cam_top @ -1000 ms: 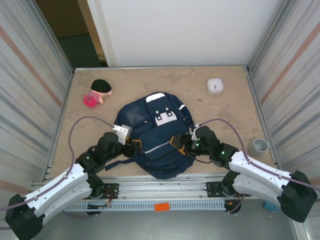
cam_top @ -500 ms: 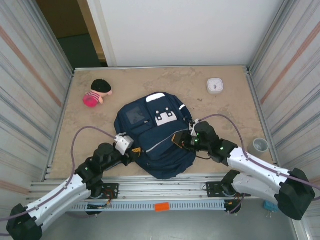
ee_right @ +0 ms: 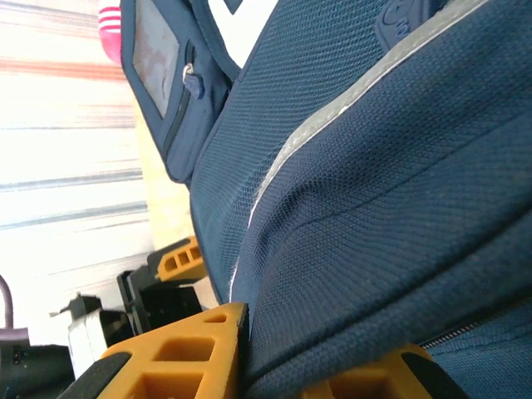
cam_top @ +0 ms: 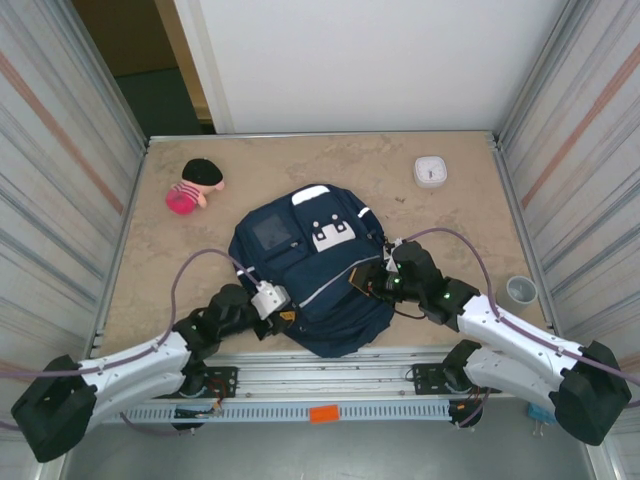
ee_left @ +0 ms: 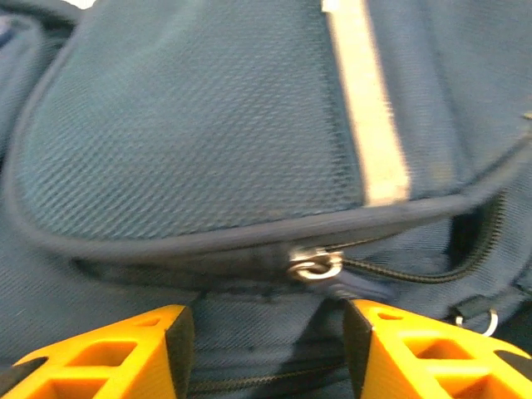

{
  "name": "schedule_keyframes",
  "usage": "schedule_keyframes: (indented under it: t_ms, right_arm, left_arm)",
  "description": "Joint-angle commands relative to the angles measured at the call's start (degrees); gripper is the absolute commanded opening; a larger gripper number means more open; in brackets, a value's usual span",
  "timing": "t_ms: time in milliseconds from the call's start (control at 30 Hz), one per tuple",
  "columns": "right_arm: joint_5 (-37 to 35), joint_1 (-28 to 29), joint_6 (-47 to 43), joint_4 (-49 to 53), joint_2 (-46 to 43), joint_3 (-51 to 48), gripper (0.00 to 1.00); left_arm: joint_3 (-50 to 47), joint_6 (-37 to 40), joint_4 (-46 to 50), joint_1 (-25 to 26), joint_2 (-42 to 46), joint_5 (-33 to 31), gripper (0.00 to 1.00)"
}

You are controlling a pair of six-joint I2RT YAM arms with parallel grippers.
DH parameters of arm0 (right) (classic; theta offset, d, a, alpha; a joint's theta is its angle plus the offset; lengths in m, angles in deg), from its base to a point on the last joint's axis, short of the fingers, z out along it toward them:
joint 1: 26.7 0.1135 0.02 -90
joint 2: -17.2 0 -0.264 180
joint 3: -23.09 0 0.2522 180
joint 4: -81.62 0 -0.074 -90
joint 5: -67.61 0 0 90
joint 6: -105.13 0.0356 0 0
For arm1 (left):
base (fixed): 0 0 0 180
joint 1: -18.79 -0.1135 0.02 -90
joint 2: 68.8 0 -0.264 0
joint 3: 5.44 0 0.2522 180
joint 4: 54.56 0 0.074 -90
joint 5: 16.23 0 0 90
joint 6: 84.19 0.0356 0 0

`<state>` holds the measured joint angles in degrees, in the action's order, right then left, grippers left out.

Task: Pack books, pencil case, and school supplies into a backpack

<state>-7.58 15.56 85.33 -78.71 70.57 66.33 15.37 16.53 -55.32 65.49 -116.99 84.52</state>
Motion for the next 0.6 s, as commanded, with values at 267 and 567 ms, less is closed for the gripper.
schedule_keyframes:
  t_ms: [267, 567]
  right_arm:
    - [-0.5, -1.1, -2.0, 0.2, 0.1, 2.0, 0.18]
    - [-0.2, -1.4, -2.2, 0.5, 0.4, 1.8, 0.16]
  left_arm:
    - [3.5, 1.2, 0.2, 1.7, -3.4, 4.1, 0.53]
    - [2.7, -4.4, -0.5, 1.7, -2.0, -2.6, 0.33]
